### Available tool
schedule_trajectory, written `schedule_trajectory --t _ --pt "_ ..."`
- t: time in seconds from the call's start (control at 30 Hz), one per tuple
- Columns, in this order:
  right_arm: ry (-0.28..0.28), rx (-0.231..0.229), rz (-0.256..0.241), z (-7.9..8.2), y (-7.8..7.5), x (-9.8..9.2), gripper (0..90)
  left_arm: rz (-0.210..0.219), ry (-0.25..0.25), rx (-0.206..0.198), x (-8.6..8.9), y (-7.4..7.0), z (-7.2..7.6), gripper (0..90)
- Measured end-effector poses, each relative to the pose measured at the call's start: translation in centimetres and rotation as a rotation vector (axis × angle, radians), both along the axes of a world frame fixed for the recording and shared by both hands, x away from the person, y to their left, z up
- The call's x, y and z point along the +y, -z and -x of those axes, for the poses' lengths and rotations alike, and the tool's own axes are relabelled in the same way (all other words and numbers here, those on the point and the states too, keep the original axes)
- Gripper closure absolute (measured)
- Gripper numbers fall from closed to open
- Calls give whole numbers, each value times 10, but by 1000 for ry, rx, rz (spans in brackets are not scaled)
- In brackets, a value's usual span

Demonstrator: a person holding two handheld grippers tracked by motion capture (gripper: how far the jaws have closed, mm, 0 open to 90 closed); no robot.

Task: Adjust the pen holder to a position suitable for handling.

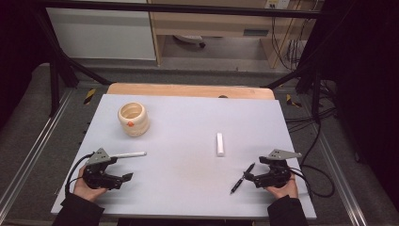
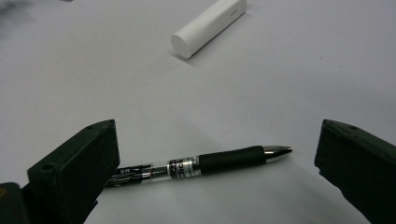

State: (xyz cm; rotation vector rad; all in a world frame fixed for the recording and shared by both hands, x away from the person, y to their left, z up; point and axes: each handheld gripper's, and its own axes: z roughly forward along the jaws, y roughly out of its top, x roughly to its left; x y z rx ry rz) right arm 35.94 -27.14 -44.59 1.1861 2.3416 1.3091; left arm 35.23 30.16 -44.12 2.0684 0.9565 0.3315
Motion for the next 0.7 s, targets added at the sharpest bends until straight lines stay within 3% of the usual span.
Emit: schedule_trajectory --t 0.7 --pt "-12 3 2 0 0 0 6 -12 13 -1 -8 -8 -4 51"
